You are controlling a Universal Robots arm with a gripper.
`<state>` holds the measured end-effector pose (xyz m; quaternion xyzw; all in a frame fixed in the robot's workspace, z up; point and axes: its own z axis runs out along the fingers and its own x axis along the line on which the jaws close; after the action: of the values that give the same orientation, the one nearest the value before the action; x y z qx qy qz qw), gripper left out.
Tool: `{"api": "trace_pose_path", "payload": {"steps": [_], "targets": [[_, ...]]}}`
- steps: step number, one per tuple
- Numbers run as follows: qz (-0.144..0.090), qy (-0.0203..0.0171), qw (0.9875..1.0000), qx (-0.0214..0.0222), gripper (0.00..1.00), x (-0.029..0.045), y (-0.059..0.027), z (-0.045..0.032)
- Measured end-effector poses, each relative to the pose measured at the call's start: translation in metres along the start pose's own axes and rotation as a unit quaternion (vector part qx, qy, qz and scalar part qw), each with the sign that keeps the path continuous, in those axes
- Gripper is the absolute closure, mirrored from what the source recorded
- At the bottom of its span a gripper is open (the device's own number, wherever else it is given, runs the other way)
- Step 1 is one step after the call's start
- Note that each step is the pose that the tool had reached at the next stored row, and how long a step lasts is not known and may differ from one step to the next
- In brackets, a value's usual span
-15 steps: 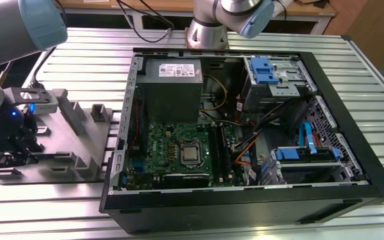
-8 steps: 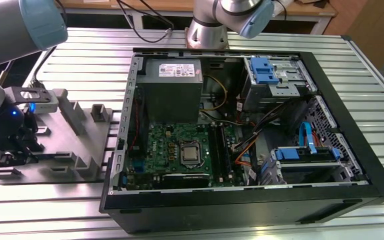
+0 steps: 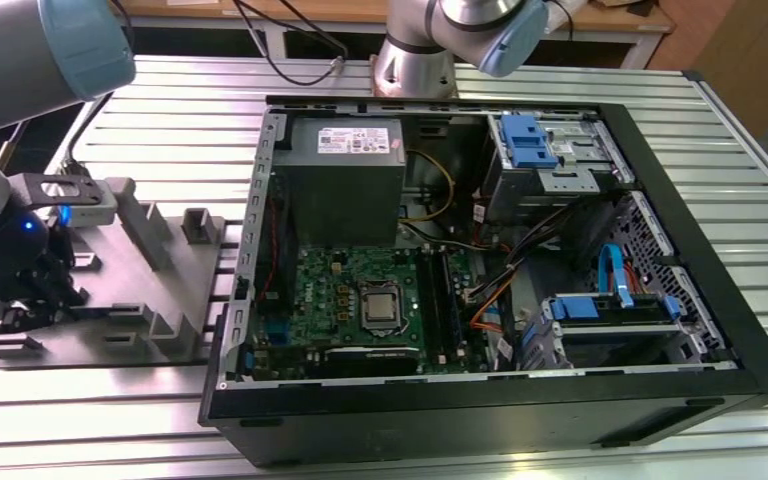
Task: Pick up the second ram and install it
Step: 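Pick up the second ram and move it above second insertion slot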
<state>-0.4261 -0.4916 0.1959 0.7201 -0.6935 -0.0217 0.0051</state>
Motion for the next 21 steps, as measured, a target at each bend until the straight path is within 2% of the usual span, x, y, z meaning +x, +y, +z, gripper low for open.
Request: {"api": "trace_pose_path", "payload": {"steps": [21], "targets": [[0.0, -0.0008, 1.0, 0.0, 0.74, -0.0001, 0.0001, -0.003]]}}
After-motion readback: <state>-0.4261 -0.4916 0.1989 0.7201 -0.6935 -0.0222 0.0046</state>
